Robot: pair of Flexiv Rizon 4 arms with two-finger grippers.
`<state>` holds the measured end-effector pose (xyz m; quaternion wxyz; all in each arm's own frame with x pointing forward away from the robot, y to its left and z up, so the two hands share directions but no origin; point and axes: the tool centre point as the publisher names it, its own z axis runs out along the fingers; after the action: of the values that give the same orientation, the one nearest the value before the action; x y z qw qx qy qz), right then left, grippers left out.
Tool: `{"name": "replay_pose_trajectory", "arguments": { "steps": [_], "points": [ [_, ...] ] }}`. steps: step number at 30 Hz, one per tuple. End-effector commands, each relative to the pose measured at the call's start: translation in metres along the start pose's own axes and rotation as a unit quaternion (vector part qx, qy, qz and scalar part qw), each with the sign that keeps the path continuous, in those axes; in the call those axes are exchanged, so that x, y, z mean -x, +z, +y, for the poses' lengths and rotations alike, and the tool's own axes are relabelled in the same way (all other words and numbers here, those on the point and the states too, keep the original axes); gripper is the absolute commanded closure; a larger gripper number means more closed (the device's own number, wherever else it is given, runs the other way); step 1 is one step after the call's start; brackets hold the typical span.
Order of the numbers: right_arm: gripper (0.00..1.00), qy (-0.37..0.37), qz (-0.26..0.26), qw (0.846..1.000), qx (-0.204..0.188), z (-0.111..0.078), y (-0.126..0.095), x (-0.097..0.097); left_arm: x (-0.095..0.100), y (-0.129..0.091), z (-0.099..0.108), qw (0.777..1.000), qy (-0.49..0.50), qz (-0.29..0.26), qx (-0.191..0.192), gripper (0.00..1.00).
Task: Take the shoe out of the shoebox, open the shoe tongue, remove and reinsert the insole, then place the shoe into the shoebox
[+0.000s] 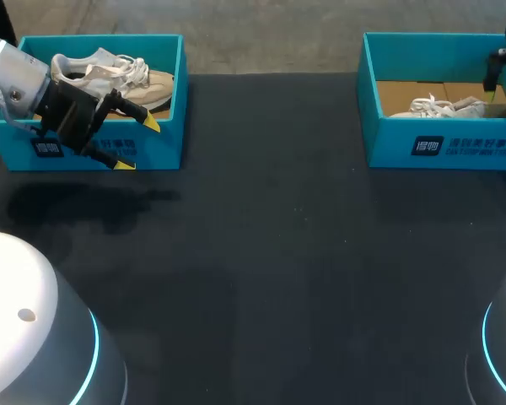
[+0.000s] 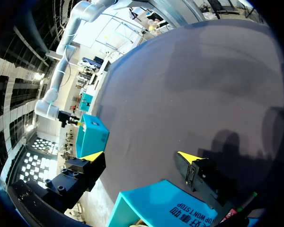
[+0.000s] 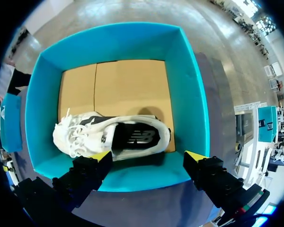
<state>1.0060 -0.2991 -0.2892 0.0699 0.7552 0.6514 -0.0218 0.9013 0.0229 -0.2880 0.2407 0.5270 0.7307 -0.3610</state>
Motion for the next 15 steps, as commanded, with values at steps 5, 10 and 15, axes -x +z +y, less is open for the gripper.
{"name": "replay_pose_trajectory", "arguments": {
  "steps": [5, 10, 15],
  "points": [
    [0.00, 0.006, 0.003, 1.000, -0.004, -0.010, -0.026, -0.006, 0.000, 0.000, -0.001, 1.000, 0.000, 0.002, 0.002, 0.00],
    [0.00, 0.008, 0.021, 1.000, -0.005, -0.016, -0.039, -0.012, 0.000, 0.000, -0.001, 1.000, 0.000, 0.002, 0.002, 0.00],
    [0.00, 0.008, 0.044, 0.999, -0.006, -0.026, -0.052, -0.020, 0.000, 0.000, -0.001, 1.000, 0.000, 0.002, 0.002, 0.00]
  ]
}}
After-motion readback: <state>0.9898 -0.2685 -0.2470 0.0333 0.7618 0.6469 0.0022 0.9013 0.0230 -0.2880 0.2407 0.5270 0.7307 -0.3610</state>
